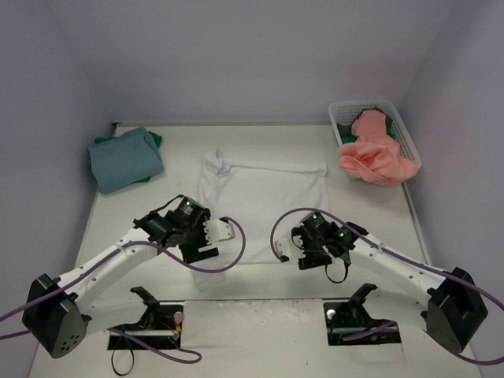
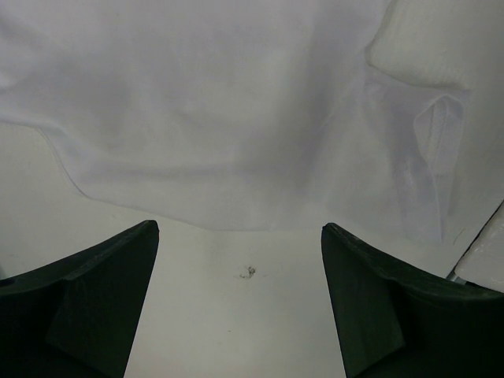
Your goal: Fold and stack the t-shirts
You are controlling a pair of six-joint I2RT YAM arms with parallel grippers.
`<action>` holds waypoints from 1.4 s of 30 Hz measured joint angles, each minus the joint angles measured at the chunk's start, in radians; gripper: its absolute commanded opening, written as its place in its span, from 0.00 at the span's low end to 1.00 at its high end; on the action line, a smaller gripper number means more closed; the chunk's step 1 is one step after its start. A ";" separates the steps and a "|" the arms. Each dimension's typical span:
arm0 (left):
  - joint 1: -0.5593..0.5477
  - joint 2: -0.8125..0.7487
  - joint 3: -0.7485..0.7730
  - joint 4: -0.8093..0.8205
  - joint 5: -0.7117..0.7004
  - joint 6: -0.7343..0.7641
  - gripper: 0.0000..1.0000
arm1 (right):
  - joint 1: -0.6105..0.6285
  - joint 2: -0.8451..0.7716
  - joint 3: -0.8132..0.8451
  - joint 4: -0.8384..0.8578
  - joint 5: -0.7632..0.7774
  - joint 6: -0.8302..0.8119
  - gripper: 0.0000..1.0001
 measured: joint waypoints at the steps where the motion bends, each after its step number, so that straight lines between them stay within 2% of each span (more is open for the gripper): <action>1: 0.000 0.009 0.000 -0.004 0.006 0.002 0.79 | 0.006 0.010 0.000 0.000 -0.002 0.001 0.62; 8: -0.028 0.103 0.000 -0.080 0.063 0.030 0.79 | 0.010 0.044 0.001 0.000 -0.005 0.034 0.63; 14: -0.040 0.116 0.018 -0.190 0.177 0.056 0.80 | 0.009 0.068 0.001 0.001 -0.011 0.066 0.63; 19: -0.080 0.116 0.032 -0.199 0.239 0.020 0.80 | 0.010 0.114 0.008 0.001 -0.027 0.097 0.64; 22: -0.169 0.122 0.030 -0.150 0.206 -0.033 0.80 | 0.009 0.126 0.026 0.001 -0.030 0.110 0.64; 23: -0.235 0.143 0.024 -0.116 0.182 -0.060 0.80 | 0.010 0.133 0.046 0.003 -0.032 0.117 0.64; 27: -0.352 0.277 -0.011 -0.016 0.082 -0.124 0.80 | 0.009 0.134 0.076 0.007 -0.037 0.135 0.64; 29: -0.380 0.344 -0.028 0.019 0.021 -0.142 0.80 | 0.009 0.133 0.079 0.011 -0.039 0.142 0.64; 35: -0.389 0.298 -0.065 0.097 -0.071 -0.188 0.80 | 0.009 0.132 0.076 0.010 -0.044 0.156 0.63; 38: -0.389 0.267 -0.085 0.131 -0.121 -0.195 0.74 | 0.009 0.132 0.071 0.010 -0.049 0.159 0.60; 42: -0.389 0.239 -0.110 0.167 -0.172 -0.206 0.43 | 0.009 0.132 0.061 0.010 -0.053 0.158 0.47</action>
